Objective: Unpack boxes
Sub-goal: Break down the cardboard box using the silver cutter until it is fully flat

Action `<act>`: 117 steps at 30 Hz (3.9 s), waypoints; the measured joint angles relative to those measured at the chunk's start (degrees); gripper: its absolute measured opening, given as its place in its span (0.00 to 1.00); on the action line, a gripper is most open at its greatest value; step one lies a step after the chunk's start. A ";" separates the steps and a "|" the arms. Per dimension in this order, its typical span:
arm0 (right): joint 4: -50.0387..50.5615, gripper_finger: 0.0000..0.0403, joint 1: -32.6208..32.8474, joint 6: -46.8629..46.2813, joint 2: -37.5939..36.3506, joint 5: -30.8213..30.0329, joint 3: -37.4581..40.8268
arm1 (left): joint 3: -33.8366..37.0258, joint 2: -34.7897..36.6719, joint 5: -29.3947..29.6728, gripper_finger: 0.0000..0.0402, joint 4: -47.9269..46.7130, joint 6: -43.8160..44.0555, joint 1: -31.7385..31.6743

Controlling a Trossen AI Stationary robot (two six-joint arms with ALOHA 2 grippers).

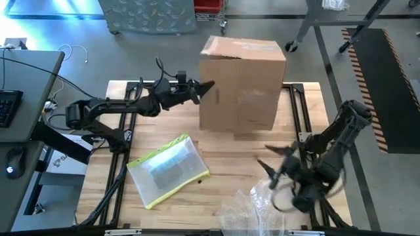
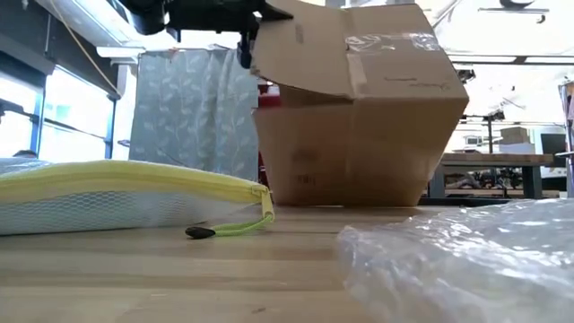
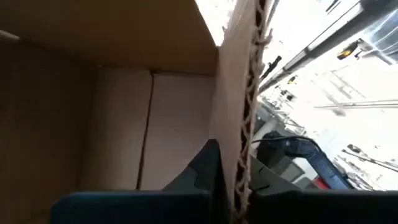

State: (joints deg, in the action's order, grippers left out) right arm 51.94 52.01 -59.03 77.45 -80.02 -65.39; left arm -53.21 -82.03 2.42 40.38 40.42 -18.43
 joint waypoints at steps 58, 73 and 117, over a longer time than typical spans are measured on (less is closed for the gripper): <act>38.13 0.62 -35.10 -11.49 -25.01 27.37 -0.76 | -3.17 11.46 -7.85 0.00 7.94 0.04 -0.51; 32.33 0.59 -35.27 8.20 -28.32 28.93 0.81 | 15.41 28.25 5.44 0.00 -6.58 -2.88 -4.09; 32.09 0.59 -48.55 5.65 -37.84 34.58 12.15 | -41.20 -34.83 -37.36 0.00 46.37 38.92 -7.41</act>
State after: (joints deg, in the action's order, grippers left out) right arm 84.03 3.45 -53.39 39.62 -45.44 -53.24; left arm -94.41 -116.86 -34.93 86.75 79.34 -25.84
